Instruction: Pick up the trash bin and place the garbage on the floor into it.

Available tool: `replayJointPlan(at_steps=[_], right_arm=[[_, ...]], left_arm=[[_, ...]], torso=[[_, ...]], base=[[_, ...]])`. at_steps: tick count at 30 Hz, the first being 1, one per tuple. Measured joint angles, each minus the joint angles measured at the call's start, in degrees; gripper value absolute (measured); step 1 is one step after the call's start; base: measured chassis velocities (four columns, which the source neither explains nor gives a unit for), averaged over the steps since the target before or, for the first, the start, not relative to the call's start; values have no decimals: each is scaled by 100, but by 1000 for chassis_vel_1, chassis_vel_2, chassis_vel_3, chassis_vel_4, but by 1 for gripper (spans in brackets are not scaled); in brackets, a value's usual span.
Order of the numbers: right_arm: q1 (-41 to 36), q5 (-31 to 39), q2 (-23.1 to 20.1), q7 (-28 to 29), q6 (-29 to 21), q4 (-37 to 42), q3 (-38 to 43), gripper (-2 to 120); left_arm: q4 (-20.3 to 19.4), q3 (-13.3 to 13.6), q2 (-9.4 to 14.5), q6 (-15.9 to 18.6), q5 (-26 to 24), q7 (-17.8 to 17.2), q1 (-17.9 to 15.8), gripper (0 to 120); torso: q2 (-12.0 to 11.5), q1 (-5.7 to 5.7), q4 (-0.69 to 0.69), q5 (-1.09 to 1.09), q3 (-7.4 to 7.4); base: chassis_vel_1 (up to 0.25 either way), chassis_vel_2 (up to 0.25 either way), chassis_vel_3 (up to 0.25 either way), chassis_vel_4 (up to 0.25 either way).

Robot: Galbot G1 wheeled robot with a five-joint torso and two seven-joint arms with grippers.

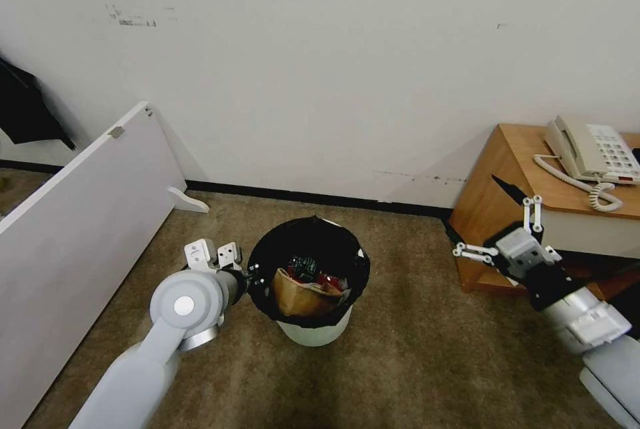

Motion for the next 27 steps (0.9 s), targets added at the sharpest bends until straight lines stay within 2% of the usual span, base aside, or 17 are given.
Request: replayJointPlan(at_steps=[7,27], right_arm=[[-264,-100,205,-105,173,53,255,100],[-800,-305,721,-475,612,190,732,100]], left_arm=[[56,56,-76,13,290,106,147,1],[422,249,-271,20,863,393,298,1]], torso=[[0,0,0,0,0],[0,0,0,0,0]], base=[[0,0,0,0],[0,0,0,0]])
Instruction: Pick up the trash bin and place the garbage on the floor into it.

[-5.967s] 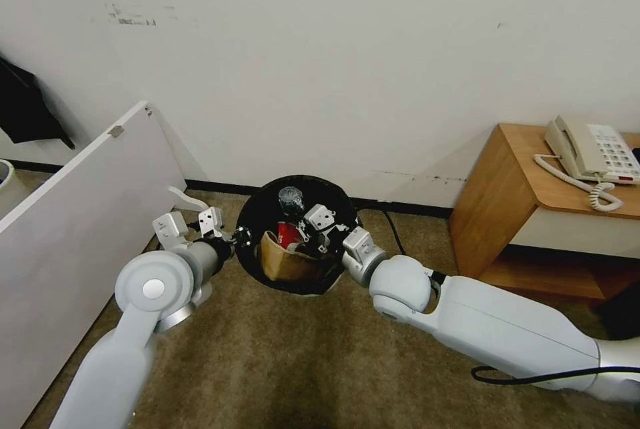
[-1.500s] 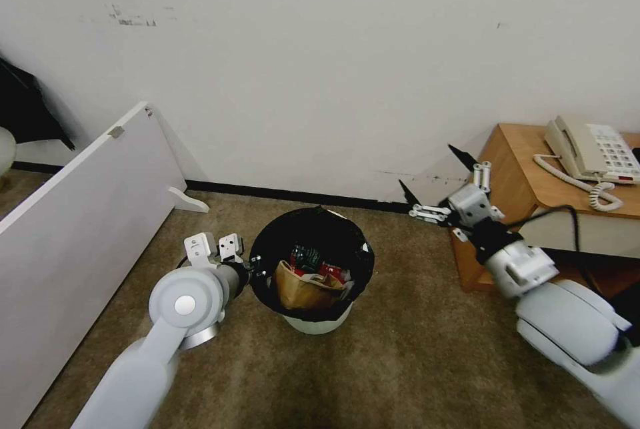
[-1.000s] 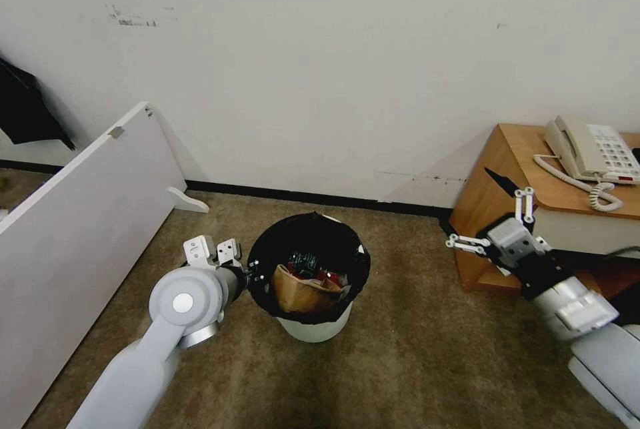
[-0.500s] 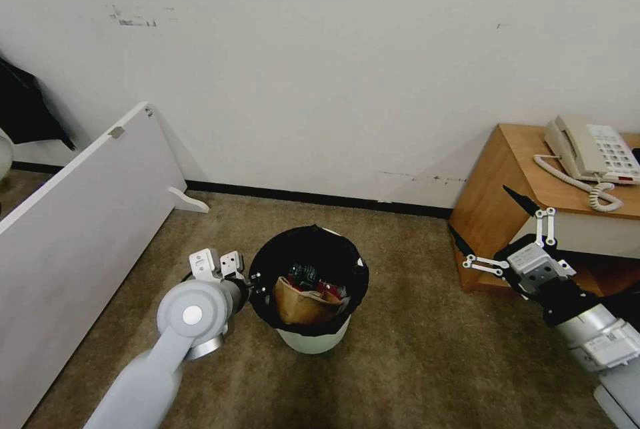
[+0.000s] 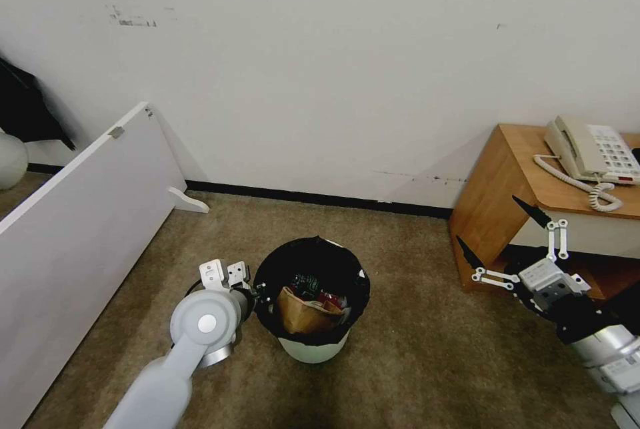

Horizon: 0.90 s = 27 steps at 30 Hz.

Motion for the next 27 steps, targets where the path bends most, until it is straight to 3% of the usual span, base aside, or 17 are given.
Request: replayJointPlan(at_steps=[16,27], right_arm=[[-129,-111,260,-31,114,87,122,100],[-200,-274,467,-80,211,154,117,100]], left_arm=[[266,85,-178,-26,301,124,-5,1],[215,84,-140,-20,304,161,41,1]], torso=[[1,-1,3,3,-1],[0,0,-1,0,0]], base=[[0,0,0,0],[0,0,0,0]])
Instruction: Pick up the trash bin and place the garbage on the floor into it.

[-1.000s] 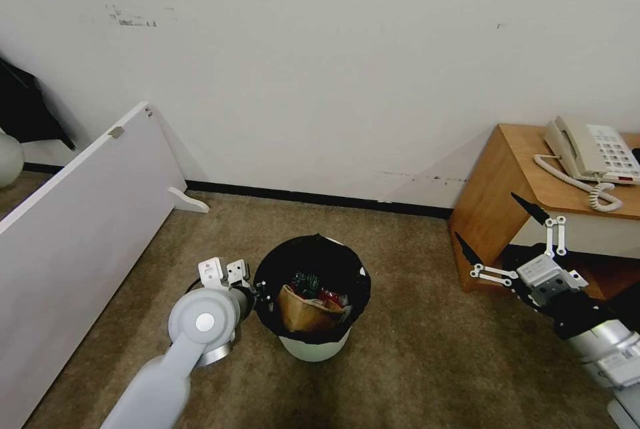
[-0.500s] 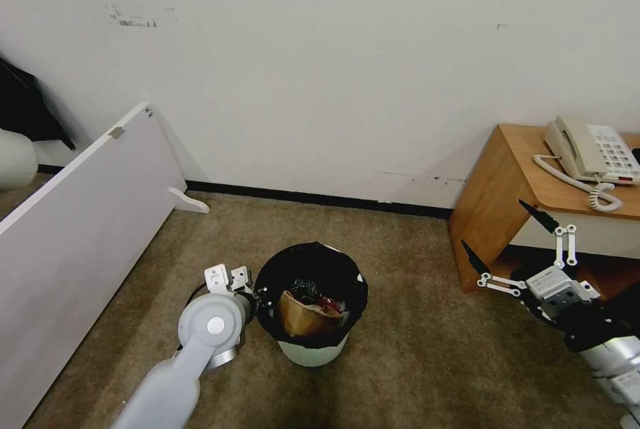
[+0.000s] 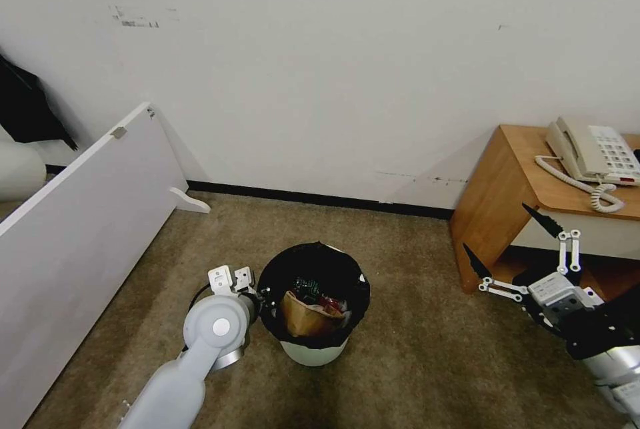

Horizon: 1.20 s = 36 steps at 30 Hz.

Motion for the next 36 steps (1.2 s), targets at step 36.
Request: replayJointPlan(at_steps=[36], right_arm=[[-35,-93,244,-37,-3,21,-4,100]], left_arm=[[-861,-545,275,97,-153,350,641,1]], torso=[[-1,1,1,0,0]], base=[[0,0,0,0]])
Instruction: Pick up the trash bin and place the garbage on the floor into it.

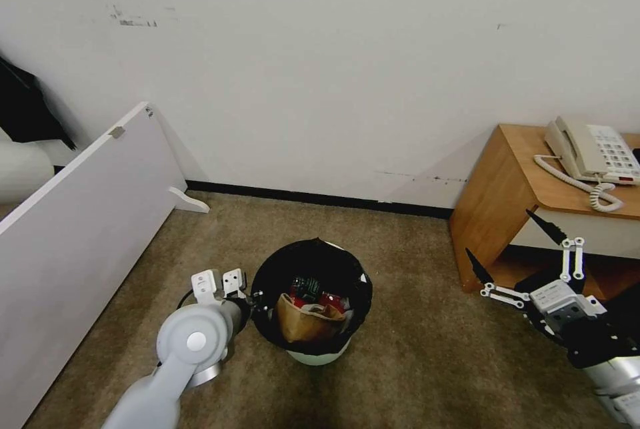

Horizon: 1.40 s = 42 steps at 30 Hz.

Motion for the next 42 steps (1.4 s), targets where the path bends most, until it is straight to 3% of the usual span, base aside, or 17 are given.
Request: replayJointPlan(at_steps=[22,42], right_arm=[[114,189,-95,48,-67,-89,-5,100],[4,486,66,102,-102,-85,-161,100]], left_arm=[[-472,-264,40,11,12,35,464,1],[-548,-442,94,1,-93,16,431,1]], torso=[[1,0,0,1,0],[1,0,-1,0,0]], base=[[0,0,0,0],[0,0,0,0]])
